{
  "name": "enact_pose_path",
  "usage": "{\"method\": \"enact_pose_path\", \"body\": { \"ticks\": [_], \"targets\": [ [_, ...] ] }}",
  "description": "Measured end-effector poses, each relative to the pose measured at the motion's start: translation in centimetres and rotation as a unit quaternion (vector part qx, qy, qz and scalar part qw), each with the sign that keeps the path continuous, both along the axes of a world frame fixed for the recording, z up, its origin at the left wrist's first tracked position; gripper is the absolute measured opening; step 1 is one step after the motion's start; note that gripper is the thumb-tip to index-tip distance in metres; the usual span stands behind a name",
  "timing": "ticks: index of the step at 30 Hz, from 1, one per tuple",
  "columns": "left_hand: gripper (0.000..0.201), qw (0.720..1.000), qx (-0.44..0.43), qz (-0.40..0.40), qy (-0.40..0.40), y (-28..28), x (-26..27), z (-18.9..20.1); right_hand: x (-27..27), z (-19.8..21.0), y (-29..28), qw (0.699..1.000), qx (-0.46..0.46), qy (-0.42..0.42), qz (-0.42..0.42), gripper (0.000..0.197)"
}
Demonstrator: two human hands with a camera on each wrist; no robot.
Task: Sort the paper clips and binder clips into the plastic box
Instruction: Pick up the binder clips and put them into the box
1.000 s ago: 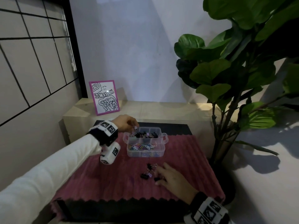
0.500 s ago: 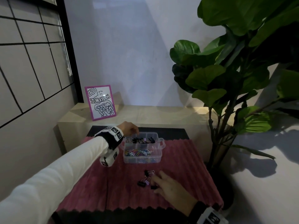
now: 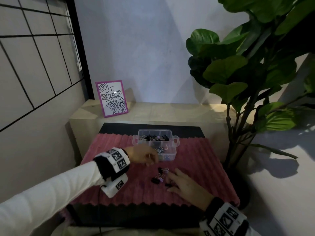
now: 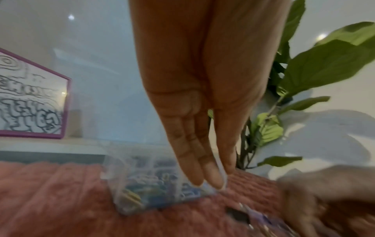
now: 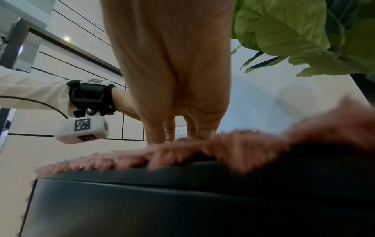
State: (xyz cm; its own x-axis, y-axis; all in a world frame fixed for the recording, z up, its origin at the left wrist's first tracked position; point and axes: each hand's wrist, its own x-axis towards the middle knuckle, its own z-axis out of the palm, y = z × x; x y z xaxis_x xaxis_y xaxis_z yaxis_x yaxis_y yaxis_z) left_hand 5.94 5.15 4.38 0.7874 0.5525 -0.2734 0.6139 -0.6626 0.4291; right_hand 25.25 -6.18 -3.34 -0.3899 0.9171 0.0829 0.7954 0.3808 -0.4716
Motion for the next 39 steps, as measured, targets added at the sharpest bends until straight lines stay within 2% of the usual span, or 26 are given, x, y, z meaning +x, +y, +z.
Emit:
{"method": "enact_pose_path", "body": {
  "ticks": [4, 9, 11, 14, 16, 17, 19, 22, 24, 25, 26, 27, 28, 30, 33, 35, 39],
  "targets": [
    [0.029, 0.998, 0.026, -0.013, 0.052, -1.3, 1.2, -2.3, -0.3, 0.3, -0.1, 0.999, -0.018, 0.01, -0.04, 0.028],
    [0.046, 0.999, -0.012, 0.019, 0.036, -2.1, 1.4, -3.6, -1.6, 0.3, -0.4, 0.996, -0.019, -0.036, -0.078, 0.038],
    [0.05, 0.999, 0.001, 0.015, 0.036, -2.5, 1.4, -3.8, -1.6, 0.4, -0.5, 0.997, -0.013, -0.035, -0.073, 0.031],
    [0.052, 0.999, 0.03, 0.009, 0.038, -3.1, 1.3, -4.0, -0.6, 0.7, 0.0, 0.998, -0.039, 0.024, -0.045, 0.016],
    [0.052, 0.998, 0.041, 0.012, 0.044, -3.4, 1.2, -4.2, 0.6, 1.1, 0.4, 0.981, -0.105, 0.153, -0.063, 0.012],
    [0.051, 0.998, 0.045, 0.011, 0.048, -3.5, 1.3, -4.2, 1.3, 1.3, 0.5, 0.957, -0.139, 0.242, -0.086, 0.015],
    [0.046, 0.998, 0.045, 0.01, 0.05, -3.4, 1.3, -4.1, 2.5, 1.7, 0.5, 0.886, -0.178, 0.403, -0.146, 0.012],
    [0.032, 0.999, 0.009, 0.022, 0.035, -2.7, 1.0, -3.9, 4.2, 2.1, 0.4, 0.738, -0.23, 0.599, -0.21, 0.016],
    [0.028, 0.999, -0.007, 0.031, 0.034, -2.3, 0.7, -3.7, 5.1, 2.0, 0.6, 0.633, -0.27, 0.685, -0.239, 0.018],
    [0.027, 0.999, -0.004, 0.038, 0.034, -2.1, 0.6, -3.5, 5.4, 2.0, 0.8, 0.591, -0.287, 0.711, -0.25, 0.017],
    [0.029, 0.998, 0.006, 0.045, 0.03, -2.0, 0.5, -3.3, 5.5, 2.1, 1.0, 0.563, -0.305, 0.724, -0.258, 0.016],
    [0.031, 0.998, 0.019, 0.051, 0.025, -1.9, 0.5, -3.1, 5.5, 2.3, 1.3, 0.549, -0.321, 0.725, -0.264, 0.014],
    [0.035, 0.998, 0.034, 0.051, 0.025, -2.0, 0.5, -2.9, 5.3, 2.6, 1.5, 0.547, -0.334, 0.721, -0.264, 0.014],
    [0.043, 0.996, 0.077, 0.033, 0.036, -2.2, 0.8, -2.6, 4.7, 3.1, 2.4, 0.567, -0.335, 0.707, -0.257, 0.017],
    [0.043, 0.987, 0.148, -0.008, 0.056, -3.0, 2.0, -3.0, 3.8, 4.0, 4.5, 0.612, -0.308, 0.688, -0.237, 0.02],
    [0.037, 0.982, 0.181, -0.006, 0.061, -3.4, 2.7, -3.1, 3.2, 5.3, 6.6, 0.641, -0.301, 0.68, -0.19, 0.021],
    [0.035, 0.981, 0.187, 0.019, 0.054, -3.6, 3.2, -3.0, 1.5, 8.7, 10.4, 0.716, -0.317, 0.612, -0.113, 0.02]
  ]
}}
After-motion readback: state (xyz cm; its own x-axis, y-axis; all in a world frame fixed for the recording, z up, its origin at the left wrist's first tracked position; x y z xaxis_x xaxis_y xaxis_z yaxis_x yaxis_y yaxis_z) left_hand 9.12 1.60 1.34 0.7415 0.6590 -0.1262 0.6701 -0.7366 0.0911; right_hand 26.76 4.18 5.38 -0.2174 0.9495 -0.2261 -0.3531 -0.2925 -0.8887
